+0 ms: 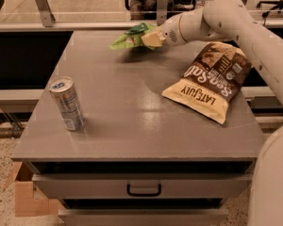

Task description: Pick green rice chip bag

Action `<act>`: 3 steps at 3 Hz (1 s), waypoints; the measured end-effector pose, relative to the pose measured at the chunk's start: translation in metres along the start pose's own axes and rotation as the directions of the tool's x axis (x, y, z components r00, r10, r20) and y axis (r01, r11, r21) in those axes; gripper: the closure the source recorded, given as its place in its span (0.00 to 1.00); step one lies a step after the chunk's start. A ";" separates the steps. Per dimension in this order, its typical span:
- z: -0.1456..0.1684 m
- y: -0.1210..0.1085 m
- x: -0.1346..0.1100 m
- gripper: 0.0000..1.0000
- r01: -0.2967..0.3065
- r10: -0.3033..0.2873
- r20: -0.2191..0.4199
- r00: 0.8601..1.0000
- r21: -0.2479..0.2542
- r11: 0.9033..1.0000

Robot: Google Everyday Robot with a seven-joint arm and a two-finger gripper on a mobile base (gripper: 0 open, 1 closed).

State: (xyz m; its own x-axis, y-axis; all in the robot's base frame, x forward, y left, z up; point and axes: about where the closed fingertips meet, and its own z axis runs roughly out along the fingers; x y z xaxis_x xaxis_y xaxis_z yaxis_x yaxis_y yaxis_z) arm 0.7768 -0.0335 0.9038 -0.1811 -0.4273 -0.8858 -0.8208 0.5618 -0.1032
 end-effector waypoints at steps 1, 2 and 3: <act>-0.041 0.016 -0.027 1.00 0.075 -0.070 0.073 0.995 -0.073 0.995; -0.073 0.036 -0.033 1.00 0.161 -0.140 0.122 0.983 -0.183 0.970; -0.078 0.048 -0.031 1.00 0.185 -0.160 0.122 0.980 -0.231 0.955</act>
Offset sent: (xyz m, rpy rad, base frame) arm -0.1059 -0.0390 0.0809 0.0468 -0.1252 0.4268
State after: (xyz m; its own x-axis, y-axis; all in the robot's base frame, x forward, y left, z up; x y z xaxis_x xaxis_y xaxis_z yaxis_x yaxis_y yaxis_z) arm 0.7010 -0.0489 0.9613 0.0200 -0.4224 -0.9062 -0.9429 0.2935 -0.1577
